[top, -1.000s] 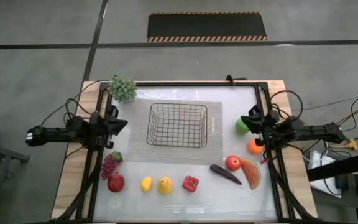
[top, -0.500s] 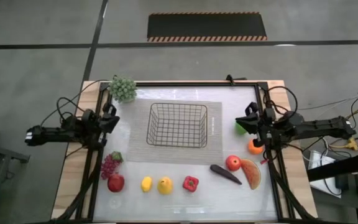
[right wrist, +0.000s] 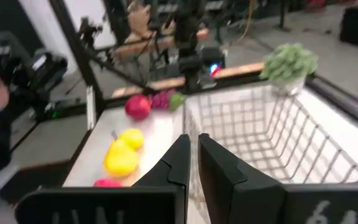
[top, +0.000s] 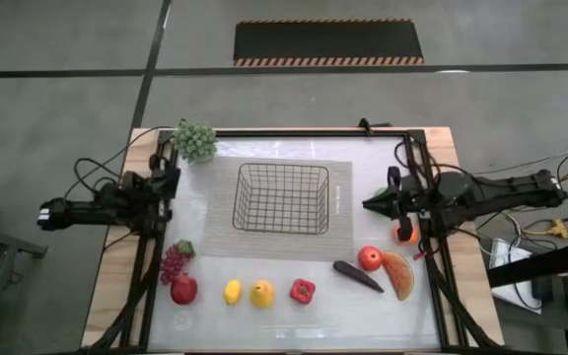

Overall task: Build produce basket
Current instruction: Put the red apple into the wire basket

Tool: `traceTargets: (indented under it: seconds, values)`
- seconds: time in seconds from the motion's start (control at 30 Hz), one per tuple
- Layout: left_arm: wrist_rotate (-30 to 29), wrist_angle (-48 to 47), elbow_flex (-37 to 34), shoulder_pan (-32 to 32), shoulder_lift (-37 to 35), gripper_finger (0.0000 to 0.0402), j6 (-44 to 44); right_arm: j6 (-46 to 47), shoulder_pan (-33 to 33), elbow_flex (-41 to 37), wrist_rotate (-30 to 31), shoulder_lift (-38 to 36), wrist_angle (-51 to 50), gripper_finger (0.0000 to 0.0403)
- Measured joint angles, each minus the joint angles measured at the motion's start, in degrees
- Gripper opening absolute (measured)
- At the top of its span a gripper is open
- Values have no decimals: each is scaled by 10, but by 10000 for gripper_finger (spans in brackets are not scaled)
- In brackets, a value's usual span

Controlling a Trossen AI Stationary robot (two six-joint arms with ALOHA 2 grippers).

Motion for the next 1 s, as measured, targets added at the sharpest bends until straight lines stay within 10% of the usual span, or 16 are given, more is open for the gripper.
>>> traceTargets:
  seconds: [0.63,1.0]
  values:
    - [0,44,-1,0,-2,0,123,218,61,190,28,153,-417,22]
    - [0,44,-1,0,2,0,123,264,61,287,-139,292,-479,22]
